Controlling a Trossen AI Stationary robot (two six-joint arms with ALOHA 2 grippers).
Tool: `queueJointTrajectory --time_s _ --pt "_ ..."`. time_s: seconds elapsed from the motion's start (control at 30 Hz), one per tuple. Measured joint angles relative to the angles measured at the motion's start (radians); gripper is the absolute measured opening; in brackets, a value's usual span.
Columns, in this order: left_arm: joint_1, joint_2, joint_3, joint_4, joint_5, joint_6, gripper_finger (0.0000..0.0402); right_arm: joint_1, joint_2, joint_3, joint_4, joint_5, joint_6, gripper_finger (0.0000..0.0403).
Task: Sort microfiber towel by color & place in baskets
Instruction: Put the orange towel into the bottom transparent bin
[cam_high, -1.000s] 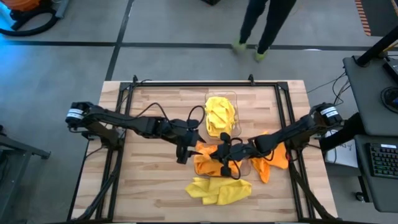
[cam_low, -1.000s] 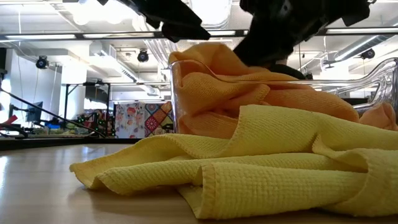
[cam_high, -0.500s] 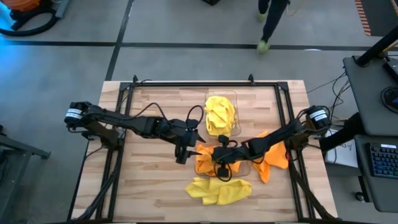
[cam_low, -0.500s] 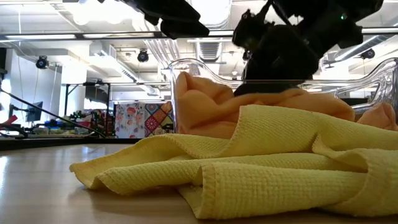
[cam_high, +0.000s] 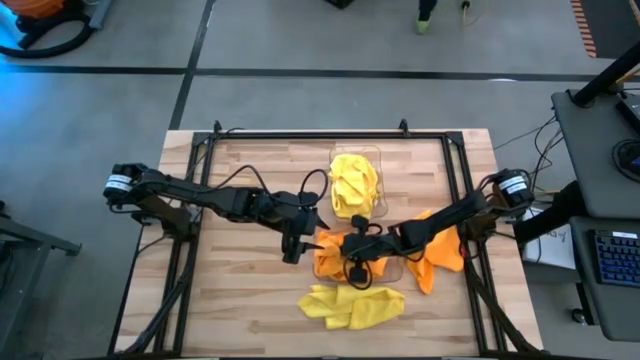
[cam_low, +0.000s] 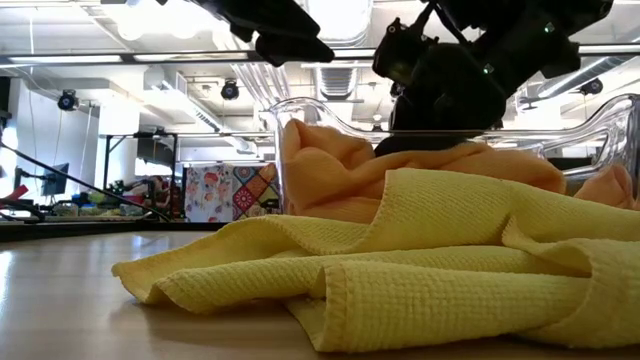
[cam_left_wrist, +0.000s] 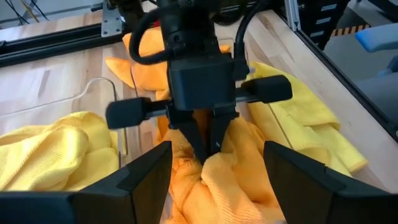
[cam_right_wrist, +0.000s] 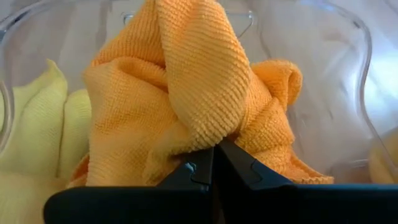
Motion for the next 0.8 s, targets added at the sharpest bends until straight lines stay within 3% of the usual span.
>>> queueJointTrajectory --time_s 0.5,0.8 --pt "0.0 0.0 0.0 -0.021 -0.026 -0.027 0.0237 0.0 -0.151 -0.002 -0.133 0.002 0.017 0.0014" --pt "0.0 0.0 0.0 -0.033 -0.039 -0.043 0.0237 0.0 -0.256 -0.001 -0.232 0.0 0.039 0.0088"
